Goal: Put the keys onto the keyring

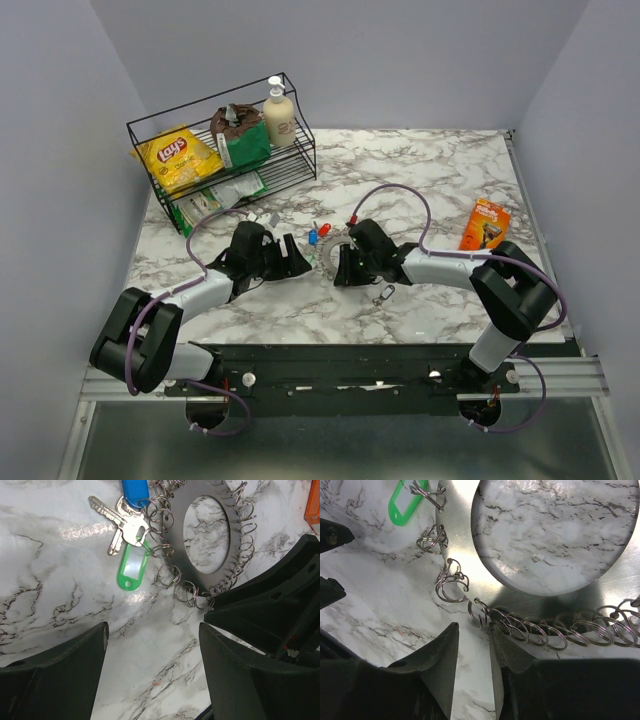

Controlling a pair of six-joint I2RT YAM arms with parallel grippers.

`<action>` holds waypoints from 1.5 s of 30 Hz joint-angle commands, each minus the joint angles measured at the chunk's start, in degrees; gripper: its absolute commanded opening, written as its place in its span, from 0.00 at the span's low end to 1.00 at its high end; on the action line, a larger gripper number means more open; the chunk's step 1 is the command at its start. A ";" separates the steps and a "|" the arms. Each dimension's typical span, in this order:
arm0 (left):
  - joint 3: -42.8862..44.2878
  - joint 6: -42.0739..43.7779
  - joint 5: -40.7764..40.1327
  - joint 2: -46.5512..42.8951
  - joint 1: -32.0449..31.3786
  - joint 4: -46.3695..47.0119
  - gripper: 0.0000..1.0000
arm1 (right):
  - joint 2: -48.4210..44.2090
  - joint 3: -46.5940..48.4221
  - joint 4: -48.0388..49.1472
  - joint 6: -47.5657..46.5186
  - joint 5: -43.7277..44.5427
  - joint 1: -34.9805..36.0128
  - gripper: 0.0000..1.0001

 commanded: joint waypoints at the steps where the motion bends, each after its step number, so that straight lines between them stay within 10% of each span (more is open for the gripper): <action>1: -0.54 0.05 1.56 -1.30 0.19 1.07 0.81 | -0.18 -1.66 2.53 1.89 2.55 0.31 0.38; 45: -1.33 4.18 0.95 -9.29 0.19 -1.22 0.81 | -2.20 -1.75 5.79 -0.73 3.25 0.23 0.01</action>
